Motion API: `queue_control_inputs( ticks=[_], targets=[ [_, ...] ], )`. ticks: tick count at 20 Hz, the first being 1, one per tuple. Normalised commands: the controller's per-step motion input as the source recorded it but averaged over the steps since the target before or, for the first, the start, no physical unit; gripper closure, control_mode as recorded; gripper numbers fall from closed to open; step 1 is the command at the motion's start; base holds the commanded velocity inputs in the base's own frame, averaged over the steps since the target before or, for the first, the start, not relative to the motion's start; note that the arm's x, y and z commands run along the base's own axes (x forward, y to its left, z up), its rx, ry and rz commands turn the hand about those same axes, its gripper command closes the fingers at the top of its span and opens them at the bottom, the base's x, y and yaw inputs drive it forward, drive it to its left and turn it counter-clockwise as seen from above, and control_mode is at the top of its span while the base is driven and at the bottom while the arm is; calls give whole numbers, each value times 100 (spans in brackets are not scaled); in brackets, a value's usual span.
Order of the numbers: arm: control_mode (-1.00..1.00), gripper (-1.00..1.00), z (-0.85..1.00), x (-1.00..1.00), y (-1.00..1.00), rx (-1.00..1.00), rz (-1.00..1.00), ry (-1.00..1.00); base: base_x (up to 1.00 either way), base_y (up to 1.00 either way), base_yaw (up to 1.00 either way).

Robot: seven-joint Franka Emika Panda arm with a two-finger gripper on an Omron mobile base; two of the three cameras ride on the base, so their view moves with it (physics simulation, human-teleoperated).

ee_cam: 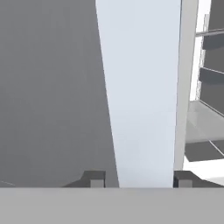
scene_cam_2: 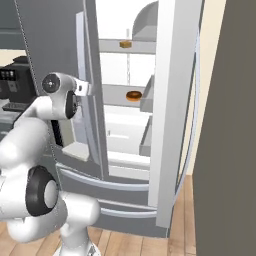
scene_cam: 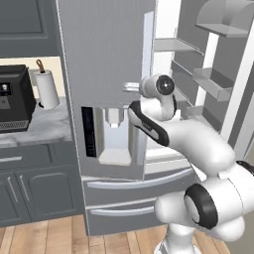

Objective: Take the cake and donut from the fridge and place them on the empty tray on the dining counter.

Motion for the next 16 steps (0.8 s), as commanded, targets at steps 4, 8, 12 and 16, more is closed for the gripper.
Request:
queue_control_inputs(
  ticks=[4,8,12,16],
  targets=[
    [-100,100,0,-99,100,0,0,-17,0,0,0],
    [-100,100,2,-90,100,0,0,-5,0,0,0],
    [-100,100,9,-84,100,0,-2,0,0,0,0],
    [-100,100,15,-81,100,0,-4,3,0,0,0]
  ],
)
